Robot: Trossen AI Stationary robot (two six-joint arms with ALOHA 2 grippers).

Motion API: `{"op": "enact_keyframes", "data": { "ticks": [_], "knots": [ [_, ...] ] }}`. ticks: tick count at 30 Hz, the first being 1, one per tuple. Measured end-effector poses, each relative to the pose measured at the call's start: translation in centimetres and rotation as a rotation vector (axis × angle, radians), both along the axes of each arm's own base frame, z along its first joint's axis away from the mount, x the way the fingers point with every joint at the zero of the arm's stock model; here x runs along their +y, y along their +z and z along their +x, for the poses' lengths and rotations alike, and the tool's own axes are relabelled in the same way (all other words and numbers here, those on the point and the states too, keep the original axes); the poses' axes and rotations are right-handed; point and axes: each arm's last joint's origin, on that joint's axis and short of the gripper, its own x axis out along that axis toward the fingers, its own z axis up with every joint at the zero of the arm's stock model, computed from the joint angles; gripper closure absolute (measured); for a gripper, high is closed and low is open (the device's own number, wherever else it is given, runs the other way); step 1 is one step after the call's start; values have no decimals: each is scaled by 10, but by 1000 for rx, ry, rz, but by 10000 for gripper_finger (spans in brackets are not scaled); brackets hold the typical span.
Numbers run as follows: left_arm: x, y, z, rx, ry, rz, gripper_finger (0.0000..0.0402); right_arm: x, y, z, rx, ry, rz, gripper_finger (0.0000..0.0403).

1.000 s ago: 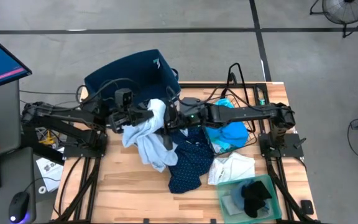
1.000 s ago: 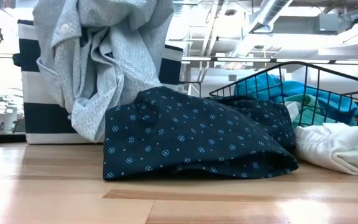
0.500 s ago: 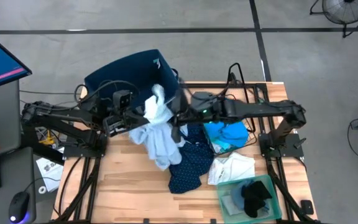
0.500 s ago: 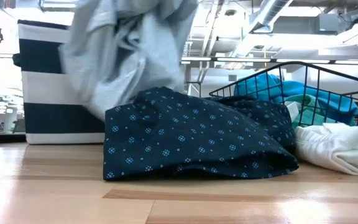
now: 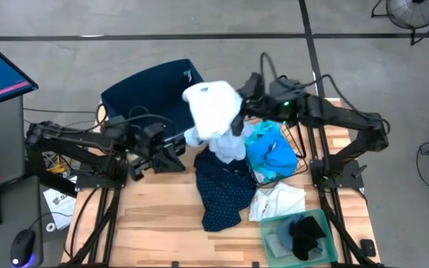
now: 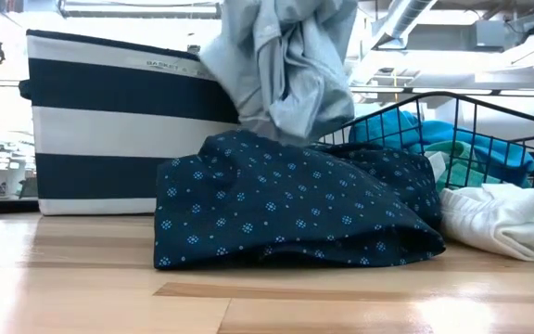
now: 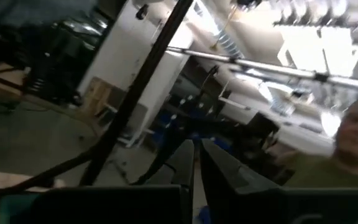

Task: Pick & Place Cloths
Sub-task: Put the light blue shirt into the blue bin

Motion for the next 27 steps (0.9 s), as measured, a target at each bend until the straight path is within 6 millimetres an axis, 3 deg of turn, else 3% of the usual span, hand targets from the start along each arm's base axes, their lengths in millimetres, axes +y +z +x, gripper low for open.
{"op": "enact_keyframes", "data": {
  "ticks": [8,12,20,27],
  "knots": [
    [11,-14,8,46,349,214,389,-3,26,-33,-101,-8,-5,392],
    [12,-21,16,34,466,369,365,0,32,-42,-128,1,-5,393],
    [10,-35,26,49,482,553,238,8,45,-65,-178,32,-4,393],
    [15,-60,44,208,600,663,119,9,50,-73,-202,37,-4,393]
  ]
}}
